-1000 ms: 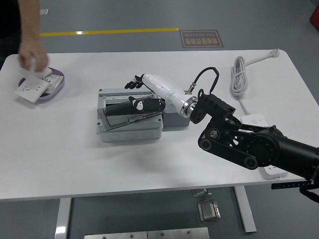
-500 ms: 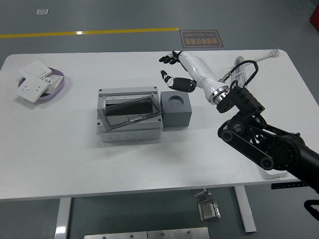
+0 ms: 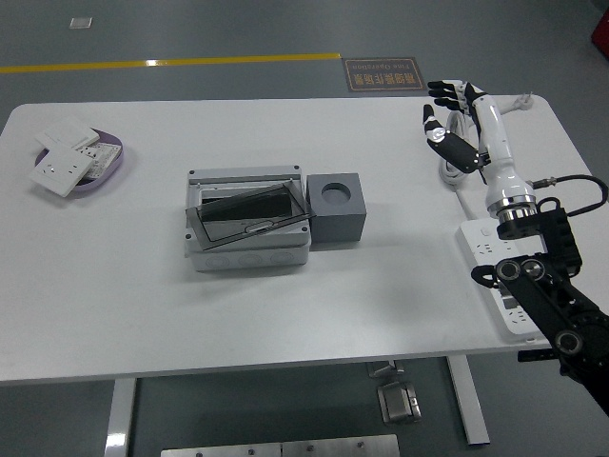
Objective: Pick up the cylinder from the cube,place it in the box,flap close box
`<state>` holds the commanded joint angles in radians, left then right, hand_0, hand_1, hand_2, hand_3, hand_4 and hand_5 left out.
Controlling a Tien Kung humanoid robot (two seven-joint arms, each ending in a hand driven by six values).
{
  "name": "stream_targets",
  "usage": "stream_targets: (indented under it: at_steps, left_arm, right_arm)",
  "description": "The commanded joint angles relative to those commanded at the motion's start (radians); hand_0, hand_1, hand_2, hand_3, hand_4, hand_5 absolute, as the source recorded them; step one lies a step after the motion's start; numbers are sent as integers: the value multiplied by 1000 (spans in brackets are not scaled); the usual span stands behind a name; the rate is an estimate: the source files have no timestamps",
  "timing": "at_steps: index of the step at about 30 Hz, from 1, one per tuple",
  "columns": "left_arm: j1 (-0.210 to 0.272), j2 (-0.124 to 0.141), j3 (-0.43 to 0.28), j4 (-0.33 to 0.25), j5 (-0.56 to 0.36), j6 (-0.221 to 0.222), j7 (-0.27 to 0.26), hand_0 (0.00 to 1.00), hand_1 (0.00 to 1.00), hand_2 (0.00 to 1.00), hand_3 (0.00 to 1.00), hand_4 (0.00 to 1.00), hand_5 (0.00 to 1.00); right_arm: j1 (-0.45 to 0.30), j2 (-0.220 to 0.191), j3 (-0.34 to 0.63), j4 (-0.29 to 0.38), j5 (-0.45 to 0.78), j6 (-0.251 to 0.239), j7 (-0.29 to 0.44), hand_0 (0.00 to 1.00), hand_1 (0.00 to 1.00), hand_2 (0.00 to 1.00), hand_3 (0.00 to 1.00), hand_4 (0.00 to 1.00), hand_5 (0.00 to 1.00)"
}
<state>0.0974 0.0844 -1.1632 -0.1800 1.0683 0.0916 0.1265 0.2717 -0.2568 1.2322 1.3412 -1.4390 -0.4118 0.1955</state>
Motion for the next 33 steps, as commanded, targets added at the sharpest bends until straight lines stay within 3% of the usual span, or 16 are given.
stream_targets:
  at_steps: [4,5,10,11,16,17,22,33]
  left_arm:
    - [7,4,4,0,-2,-2,4,578,605,559,587,563,296]
    - [8,5,3,0,-2,-2,5,578,605,559,587,567,296]
    - [5,13,-2,0,4,-7,4,578,605,559,587,567,296]
    - [4,15,-2,0,4,-8,4,578,605,559,587,569,296]
    - [-2,25,-1,0,6,-13,3,578,605,559,587,569,296]
    - [-3,27,-1,0,6,-14,2,578,605,559,586,576,297]
    - [-4,30,-1,0,6,-14,3,578,605,559,586,576,297]
    - [10,10,-8,0,-2,-15,2,578,604,558,585,591,298]
  right_arm:
    - [-78,23,103,4,58,-1,40,752,682,696,696,537,257]
    - [-86,26,123,5,62,-1,44,752,686,702,696,589,248]
    - [-102,35,201,10,67,-1,53,752,686,702,696,589,248]
    - [-104,35,209,10,70,-1,55,759,709,758,748,751,201]
    - [-119,40,241,9,92,-5,70,759,709,758,748,751,201]
    - [-122,41,250,9,96,-6,73,775,736,789,817,783,174]
    - [-126,39,284,11,101,-13,81,775,736,789,817,783,174]
    - [-145,33,338,22,85,-24,82,778,739,786,811,806,192]
